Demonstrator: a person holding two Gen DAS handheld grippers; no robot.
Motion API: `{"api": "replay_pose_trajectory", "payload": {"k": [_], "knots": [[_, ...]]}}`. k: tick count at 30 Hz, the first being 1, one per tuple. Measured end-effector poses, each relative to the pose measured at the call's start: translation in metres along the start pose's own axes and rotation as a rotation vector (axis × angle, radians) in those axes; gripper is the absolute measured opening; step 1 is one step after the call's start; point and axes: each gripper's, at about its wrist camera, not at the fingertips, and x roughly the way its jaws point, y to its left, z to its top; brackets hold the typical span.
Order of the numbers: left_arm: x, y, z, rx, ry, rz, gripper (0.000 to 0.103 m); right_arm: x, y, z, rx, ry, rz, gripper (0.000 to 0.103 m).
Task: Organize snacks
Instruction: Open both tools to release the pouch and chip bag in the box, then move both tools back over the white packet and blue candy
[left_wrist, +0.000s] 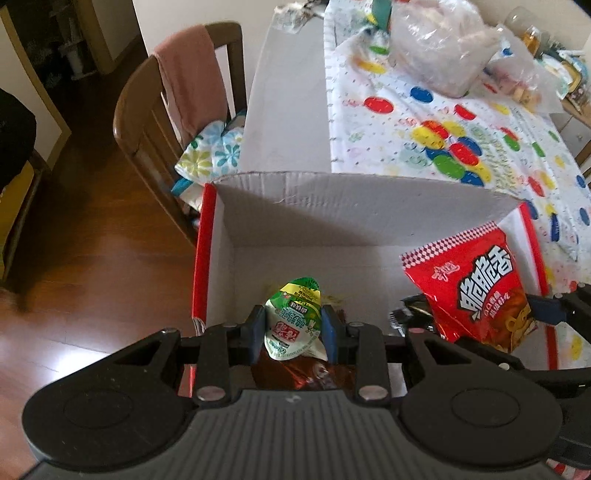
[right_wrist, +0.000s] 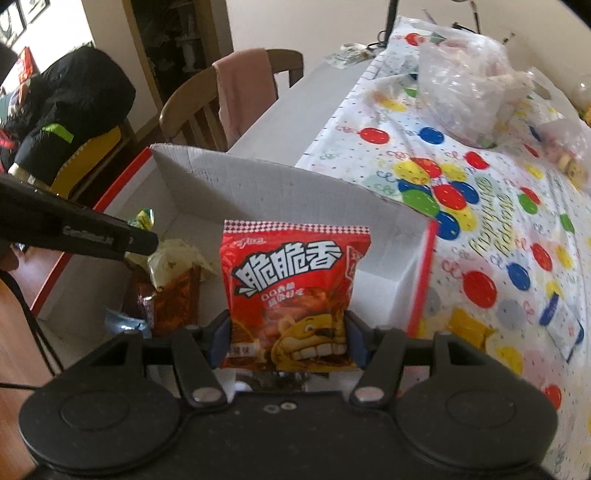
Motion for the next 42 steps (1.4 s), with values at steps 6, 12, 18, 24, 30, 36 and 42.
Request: {"api": "replay_pose_trajectory", "payload": {"k": [6,12,18,24,30,36,42], "knots": [[0.016,0.002,0.006,0.011,0.052,-0.01,0.031,0.018,0.002,0.007,0.0,0.039,-0.01,0.061],[0.025,0.002,0.005,0.017,0.077,-0.004,0.031,0.027,0.001,0.006,0.006,0.071,-0.016,0.061],[0.026,0.0,0.004,0.02,0.084,-0.013,0.031,0.027,0.002,0.007,0.001,0.07,-0.019,0.063],[0.022,-0.002,0.0,0.02,0.077,-0.019,0.048,0.02,0.001,0.004,0.008,0.055,-0.009,0.067],[0.007,-0.005,-0.007,0.024,0.027,-0.038,0.057,0.005,-0.001,-0.001,0.022,0.026,0.009,0.075],[-0.011,-0.009,-0.017,0.027,-0.022,-0.044,0.061,-0.014,-0.003,-0.008,0.024,-0.001,0.027,0.08],[-0.034,-0.016,-0.028,0.04,-0.084,-0.056,0.064,-0.036,-0.008,-0.016,0.035,-0.041,0.043,0.086]]}}
